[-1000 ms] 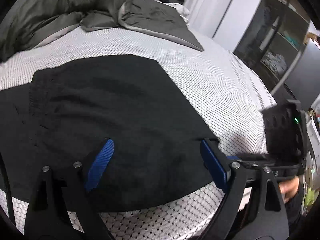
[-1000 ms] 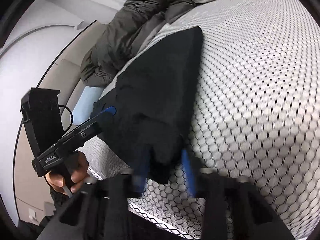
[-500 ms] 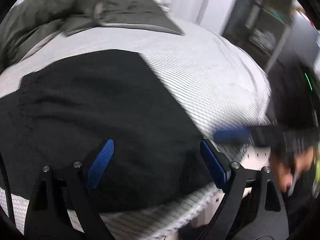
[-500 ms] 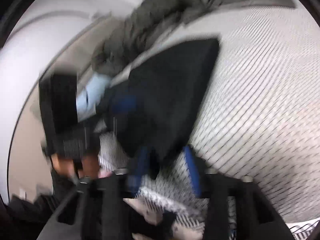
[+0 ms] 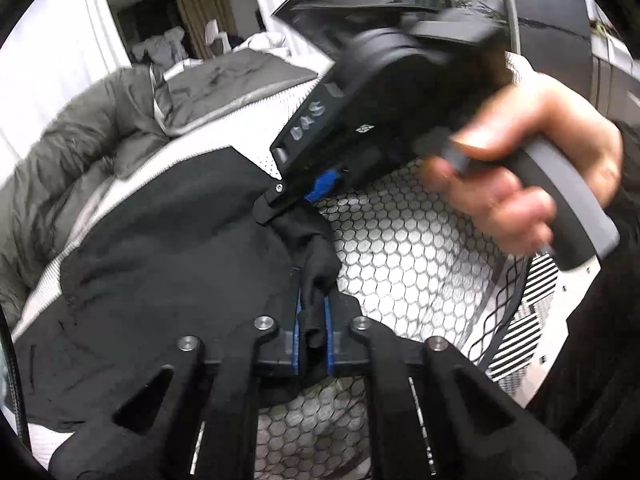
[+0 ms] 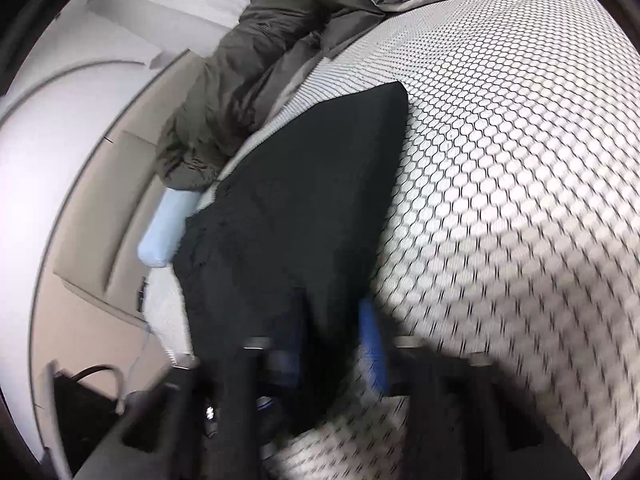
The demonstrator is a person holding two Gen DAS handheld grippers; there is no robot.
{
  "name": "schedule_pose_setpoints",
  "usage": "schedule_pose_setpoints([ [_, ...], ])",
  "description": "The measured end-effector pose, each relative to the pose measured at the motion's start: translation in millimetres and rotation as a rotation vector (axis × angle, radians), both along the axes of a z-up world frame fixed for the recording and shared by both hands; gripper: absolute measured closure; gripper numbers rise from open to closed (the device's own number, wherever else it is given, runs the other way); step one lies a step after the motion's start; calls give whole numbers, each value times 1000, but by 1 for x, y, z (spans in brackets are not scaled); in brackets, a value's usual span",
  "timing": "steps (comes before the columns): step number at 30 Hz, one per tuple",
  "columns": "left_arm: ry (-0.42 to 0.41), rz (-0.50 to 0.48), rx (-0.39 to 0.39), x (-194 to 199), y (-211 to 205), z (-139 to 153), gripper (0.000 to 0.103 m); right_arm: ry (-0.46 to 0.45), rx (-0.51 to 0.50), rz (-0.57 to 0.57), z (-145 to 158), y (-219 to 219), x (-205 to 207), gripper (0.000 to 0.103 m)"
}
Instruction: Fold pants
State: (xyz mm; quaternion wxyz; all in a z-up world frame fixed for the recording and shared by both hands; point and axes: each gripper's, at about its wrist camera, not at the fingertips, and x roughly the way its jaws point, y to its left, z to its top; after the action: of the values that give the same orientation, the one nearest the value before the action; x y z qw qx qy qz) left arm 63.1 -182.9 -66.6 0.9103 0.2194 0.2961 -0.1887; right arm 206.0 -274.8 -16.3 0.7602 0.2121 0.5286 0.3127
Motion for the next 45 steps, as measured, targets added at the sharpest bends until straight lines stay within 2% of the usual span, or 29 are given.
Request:
schedule_pose_setpoints([
  [4, 3, -25, 45, -4, 4, -13, 98, -17, 30, -34, 1, 7, 24, 92],
  [6, -8, -28, 65, -5, 3, -15, 98, 6, 55, -67, -1, 2, 39, 92],
  [9, -2, -25, 55, -11, 3, -16, 97, 9, 61, -105, -5, -4, 52, 92],
  [11, 3, -27, 52, -12, 0, -16, 96, -37, 43, -105, 2, -3, 48, 92],
  [13, 24, -16, 8, -8, 7, -14, 96, -48, 5, -96, 8, -9, 38, 92],
  [15, 28, -9, -22, 1, 11, -8, 97, -22, -29, -64, 13, -8, 26, 82],
  [16, 22, -2, -46, 1, 14, -4, 97, 2, -20, -38, 13, -10, 17, 69],
  [17, 17, 3, -68, 1, 16, 0, 97, 33, 6, -1, 11, -8, 9, 61],
  [18, 10, 9, -87, 0, 18, 4, 97, 40, 44, 30, 9, -7, -5, 61],
  [20, -5, 23, -111, 1, 23, 13, 98, 27, 53, 83, 10, -3, -26, 63],
  [21, -1, 26, -128, 2, 26, 16, 98, 18, 67, 95, 12, -1, -33, 73],
  [22, 7, 19, -140, 2, 28, 18, 98, 14, 97, 101, 13, 0, -37, 92],
  [23, 0, 9, -131, 1, 27, 20, 99, -1, 132, 90, 16, -2, -38, 98],
  [24, -23, 2, -106, -1, 25, 19, 99, -18, 151, 69, 18, -7, -38, 98],
  [26, -26, -10, -82, -2, 24, 19, 99, 44, 236, 15, 9, -17, -27, 99],
  [30, -4, -24, -43, -2, 22, 10, 100, 70, 226, -35, -3, -17, -11, 99],
  [33, 23, -50, -11, -6, 18, 0, 100, 65, 207, -82, -4, -34, 4, 99],
  [34, 35, -56, -15, -5, 18, -2, 100, 66, 211, -100, -4, -41, 9, 99],
  [35, 49, -59, -24, -5, 20, -3, 100, 71, 202, -116, -5, -43, 14, 94],
  [37, 78, -69, -86, -6, 29, 2, 100, 89, 210, -125, -6, -51, 20, 88],
  [39, 129, -80, -183, -1, 42, 11, 95, 90, 213, -129, 0, -59, 14, 76],
  [40, 150, -70, -229, 3, 49, 17, 82, 85, 219, -120, 2, -64, 7, 66],
  [41, 159, -55, -263, 7, 56, 22, 60, 79, 234, -89, 6, -63, 0, 59],
  [43, 159, -14, -359, 16, 72, 31, 42, 62, 238, -38, 7, -50, -14, 58],
  [45, 159, 38, -432, 27, 90, 37, 40, 37, 193, -15, 6, -38, -20, 61],
])
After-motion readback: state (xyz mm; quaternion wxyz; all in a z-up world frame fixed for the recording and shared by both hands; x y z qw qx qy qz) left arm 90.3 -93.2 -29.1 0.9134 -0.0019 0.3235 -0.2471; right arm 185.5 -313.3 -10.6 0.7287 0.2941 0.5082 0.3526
